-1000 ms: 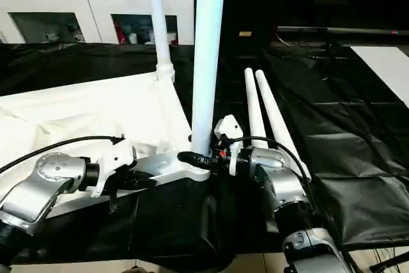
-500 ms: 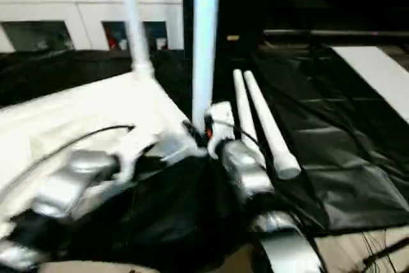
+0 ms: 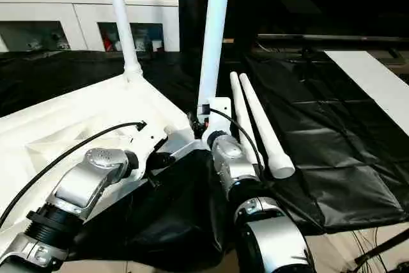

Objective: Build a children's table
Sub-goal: Rotate leg to tighten

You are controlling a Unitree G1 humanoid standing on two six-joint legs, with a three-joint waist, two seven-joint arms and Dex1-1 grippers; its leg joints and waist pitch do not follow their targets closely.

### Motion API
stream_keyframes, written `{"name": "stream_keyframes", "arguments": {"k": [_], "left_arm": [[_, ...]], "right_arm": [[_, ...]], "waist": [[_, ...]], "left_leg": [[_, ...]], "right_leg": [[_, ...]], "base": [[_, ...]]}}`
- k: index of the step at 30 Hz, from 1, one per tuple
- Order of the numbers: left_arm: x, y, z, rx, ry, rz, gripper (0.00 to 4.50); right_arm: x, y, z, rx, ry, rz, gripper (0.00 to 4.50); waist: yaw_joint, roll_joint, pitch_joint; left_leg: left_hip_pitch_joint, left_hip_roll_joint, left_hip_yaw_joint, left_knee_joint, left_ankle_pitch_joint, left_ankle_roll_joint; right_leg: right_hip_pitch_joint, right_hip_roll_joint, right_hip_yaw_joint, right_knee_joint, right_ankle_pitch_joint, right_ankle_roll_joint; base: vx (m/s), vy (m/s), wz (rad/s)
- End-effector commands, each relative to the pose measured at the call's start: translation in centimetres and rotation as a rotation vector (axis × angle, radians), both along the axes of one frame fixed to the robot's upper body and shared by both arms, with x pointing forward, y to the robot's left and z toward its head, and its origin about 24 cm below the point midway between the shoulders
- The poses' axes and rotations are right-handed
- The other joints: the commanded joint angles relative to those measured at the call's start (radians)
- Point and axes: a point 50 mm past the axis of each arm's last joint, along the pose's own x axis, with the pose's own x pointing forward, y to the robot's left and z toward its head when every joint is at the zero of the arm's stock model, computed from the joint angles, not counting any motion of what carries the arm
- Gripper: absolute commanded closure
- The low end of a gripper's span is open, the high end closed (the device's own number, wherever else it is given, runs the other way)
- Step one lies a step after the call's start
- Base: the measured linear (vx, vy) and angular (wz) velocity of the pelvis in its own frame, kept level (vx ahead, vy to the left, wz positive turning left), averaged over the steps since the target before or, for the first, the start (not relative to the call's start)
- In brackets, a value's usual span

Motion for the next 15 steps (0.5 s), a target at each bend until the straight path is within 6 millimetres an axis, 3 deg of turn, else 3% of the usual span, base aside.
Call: {"name": "stream_keyframes", "arguments": {"k": [1,2,4,9,12,14,15], "left_arm": [[-0.2,-1.8,0.7,-0.021,-0.026,-0.071,4.5],[-0.2,-1.8,0.7,-0.02,-0.027,-0.072,4.5],[-0.2,-1.7,0.8,-0.016,-0.041,-0.087,4.5],[-0.3,-1.3,1.1,-0.011,-0.07,-0.14,4.5],[-0.4,-0.8,1.1,-0.01,-0.074,-0.17,4.5],[-0.4,-0.5,1.2,-0.008,-0.079,-0.182,4.5],[-0.3,-0.1,1.2,-0.005,-0.075,-0.182,4.5]], "right_arm": [[-2.4,2.0,-3.4,0.034,0.184,0.081,2.07],[-2.4,2.1,-3.3,0.048,0.179,0.091,2.07],[-2.2,2.2,-2.8,0.096,0.155,0.111,1.51],[-1.6,2.3,-1.6,0.138,0.093,0.166,1.17],[-1.2,2.3,-0.6,0.153,0.036,0.233,0.86],[-1.1,2.2,-0.1,0.156,0.01,0.28,0.81],[-1.0,2.0,0.2,0.153,-0.007,0.318,0.58]], "waist": [[-0.008,0.015,-0.025],[-0.008,0.015,-0.025],[-0.01,0.017,-0.028],[-0.014,0.016,-0.026],[-0.011,0.017,-0.031],[-0.01,0.016,-0.03],[-0.007,0.015,-0.03]], "left_leg": [[0.031,0.044,-0.04,-0.095,-0.61,-0.073],[0.031,0.044,-0.04,-0.095,-0.61,-0.073],[0.026,0.047,-0.04,-0.101,-0.587,-0.069],[0.025,0.048,-0.036,-0.101,-0.577,-0.06],[0.014,0.049,-0.033,-0.102,-0.505,-0.051],[0.013,0.049,-0.028,-0.1,-0.474,-0.041],[0.013,0.05,-0.026,-0.099,-0.445,-0.032]], "right_leg": [[-0.014,-0.082,0.035,-0.116,-0.553,-0.088],[-0.014,-0.082,0.035,-0.116,-0.553,-0.088],[-0.007,-0.081,0.036,-0.113,-0.499,-0.099],[-0.008,-0.082,0.04,-0.113,-0.468,-0.123],[0.003,-0.084,0.042,-0.105,-0.411,-0.141],[0.003,-0.084,0.044,-0.104,-0.394,-0.153],[0.005,-0.085,0.045,-0.104,-0.397,-0.159]], "base": [[0.0,0.0,0.0],[0.0,0.0,0.0],[0.0,0.0,0.0],[0.0,0.0,0.0],[0.0,0.0,0.0],[0.0,0.0,0.0],[0.0,0.0,0.0]]}}
